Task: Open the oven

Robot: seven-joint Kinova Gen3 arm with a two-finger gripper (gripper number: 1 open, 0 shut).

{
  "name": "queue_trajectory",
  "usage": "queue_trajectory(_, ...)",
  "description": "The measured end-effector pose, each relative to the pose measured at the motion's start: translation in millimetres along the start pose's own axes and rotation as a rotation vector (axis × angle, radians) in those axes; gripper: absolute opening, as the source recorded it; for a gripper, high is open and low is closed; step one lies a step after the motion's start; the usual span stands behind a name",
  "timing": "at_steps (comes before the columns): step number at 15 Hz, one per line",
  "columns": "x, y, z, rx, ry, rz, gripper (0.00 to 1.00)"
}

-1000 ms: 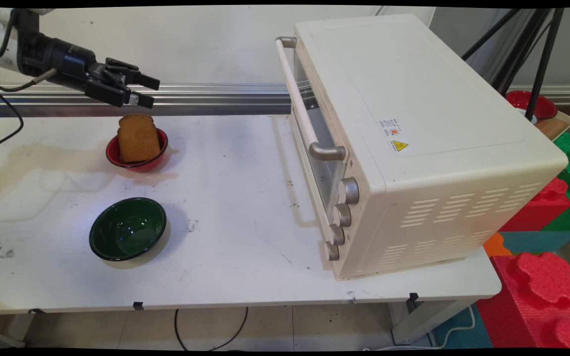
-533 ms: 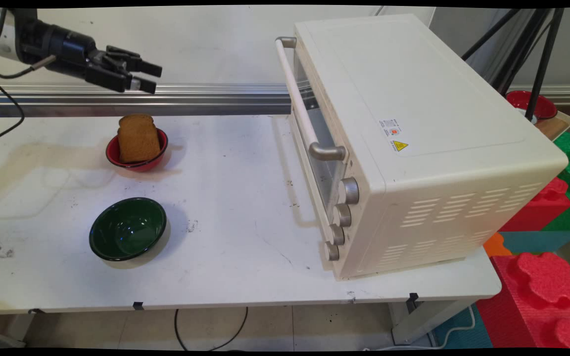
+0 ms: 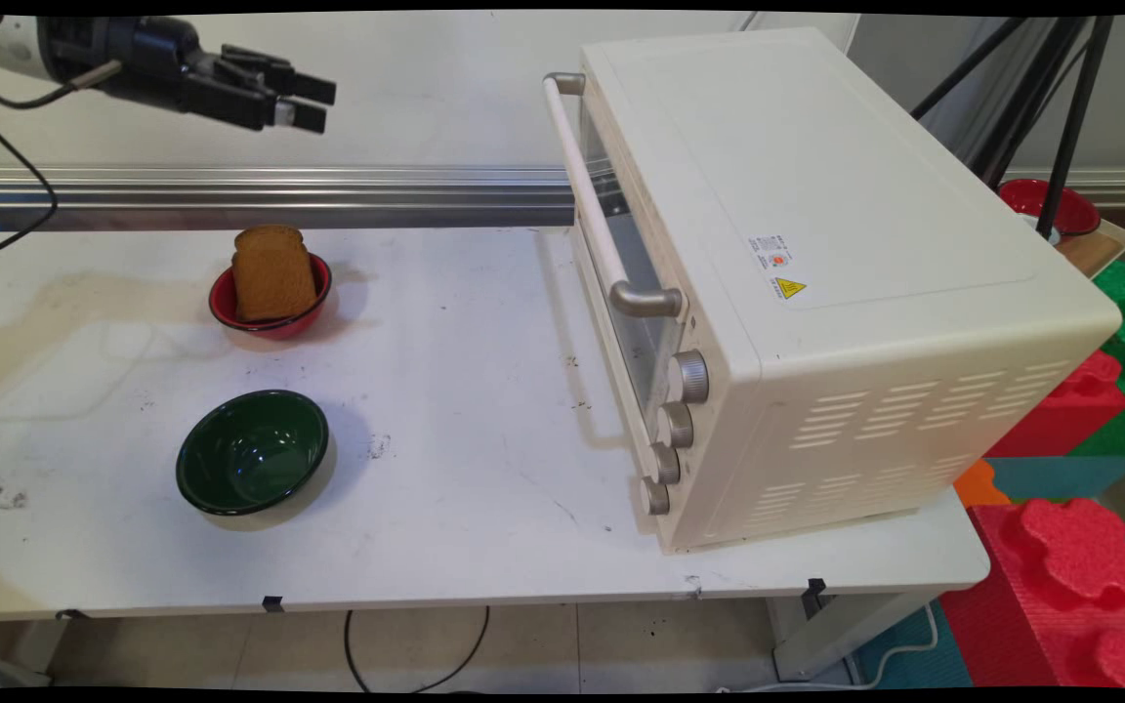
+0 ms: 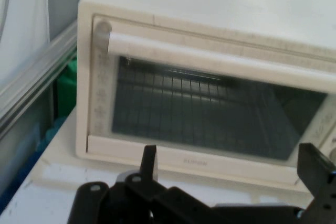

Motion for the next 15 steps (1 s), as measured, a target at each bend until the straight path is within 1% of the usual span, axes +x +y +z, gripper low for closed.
queue_trajectory(3,14.8,0.7,12.4,-0.002,0.029,-0.010,1.00)
queue_trajectory(7,35.4,5.3,41.2,-0.014,0.057,-0.016,1.00)
queue_trajectory(11,50.5,10.9,68.1,-0.024,0.064,-0.006,1.00)
queue_trajectory(15,62.4,16.9,99.8,-0.032,0.057,0.023,1.00)
